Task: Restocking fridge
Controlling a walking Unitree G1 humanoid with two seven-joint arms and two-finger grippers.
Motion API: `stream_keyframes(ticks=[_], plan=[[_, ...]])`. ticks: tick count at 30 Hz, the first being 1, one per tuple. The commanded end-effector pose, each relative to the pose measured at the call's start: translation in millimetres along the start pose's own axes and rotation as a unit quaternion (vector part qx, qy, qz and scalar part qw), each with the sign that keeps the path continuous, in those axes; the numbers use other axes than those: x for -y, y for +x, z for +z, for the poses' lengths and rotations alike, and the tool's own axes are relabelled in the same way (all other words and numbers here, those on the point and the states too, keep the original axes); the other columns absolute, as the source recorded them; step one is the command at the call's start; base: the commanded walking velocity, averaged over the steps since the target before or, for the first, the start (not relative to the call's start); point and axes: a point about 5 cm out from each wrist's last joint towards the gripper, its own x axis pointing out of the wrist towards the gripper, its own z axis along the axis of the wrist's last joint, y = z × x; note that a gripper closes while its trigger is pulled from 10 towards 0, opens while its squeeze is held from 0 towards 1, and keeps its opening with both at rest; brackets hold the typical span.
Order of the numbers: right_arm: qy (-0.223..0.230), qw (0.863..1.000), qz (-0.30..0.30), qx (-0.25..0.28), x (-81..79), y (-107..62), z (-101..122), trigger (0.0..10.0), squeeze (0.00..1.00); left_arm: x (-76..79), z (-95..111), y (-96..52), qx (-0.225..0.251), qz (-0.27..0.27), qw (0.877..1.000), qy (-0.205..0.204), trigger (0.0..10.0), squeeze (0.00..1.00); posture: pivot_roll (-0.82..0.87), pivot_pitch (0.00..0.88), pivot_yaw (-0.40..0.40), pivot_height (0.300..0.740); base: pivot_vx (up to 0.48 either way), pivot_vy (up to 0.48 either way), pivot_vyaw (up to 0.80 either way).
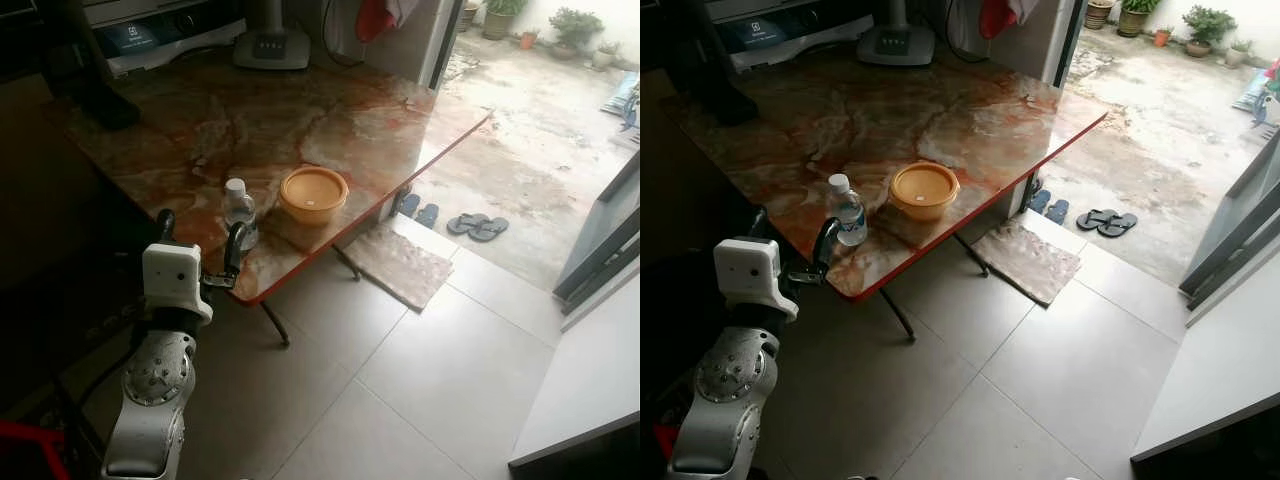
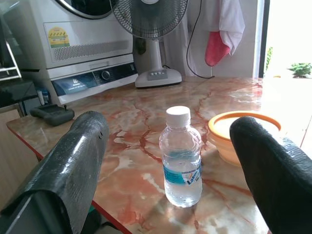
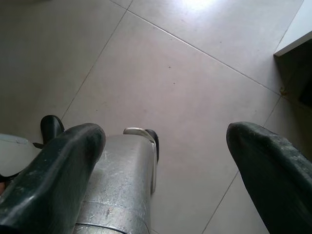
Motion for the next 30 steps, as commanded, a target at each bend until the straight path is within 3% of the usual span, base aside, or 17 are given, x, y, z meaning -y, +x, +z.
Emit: stream_keyframes(ticks=[1, 7, 19, 30], plan=[[-0.007, 1.000, 0.001, -0.009, 1.3, -2.9, -6.7, 10.0, 0.00, -0.8, 4.8, 1.7, 0.007, 0.003, 1.000, -0.005, 10.0, 0.00, 0.13, 0.078, -0.056, 0.740, 0.244, 0.000, 0.00], [-0.014, 1.000, 0.009, -0.011, 0.9, -2.9, -6.7, 10.0, 0.00, -4.7, 4.3, 4.8, 0.006, 0.014, 1.000, 0.004, 10.0, 0.00, 0.14, 0.076, -0.060, 0.740, 0.284, 0.000, 0.56], [0.014, 1.000, 0.011, -0.005, -0.4, -2.2, -5.3, 10.0, 0.00, -5.1, 5.4, 6.1, 0.006, 0.012, 1.000, 0.006, 10.0, 0.00, 0.15, 0.083, -0.059, 0.740, 0.325, 0.000, 0.00], [0.013, 1.000, 0.010, -0.011, 1.5, -3.5, -8.0, 10.0, 0.00, -0.3, 6.7, 1.9, 0.006, -0.008, 1.000, 0.005, 10.0, 0.00, 0.16, 0.095, -0.072, 0.740, 0.330, 0.000, 0.00]])
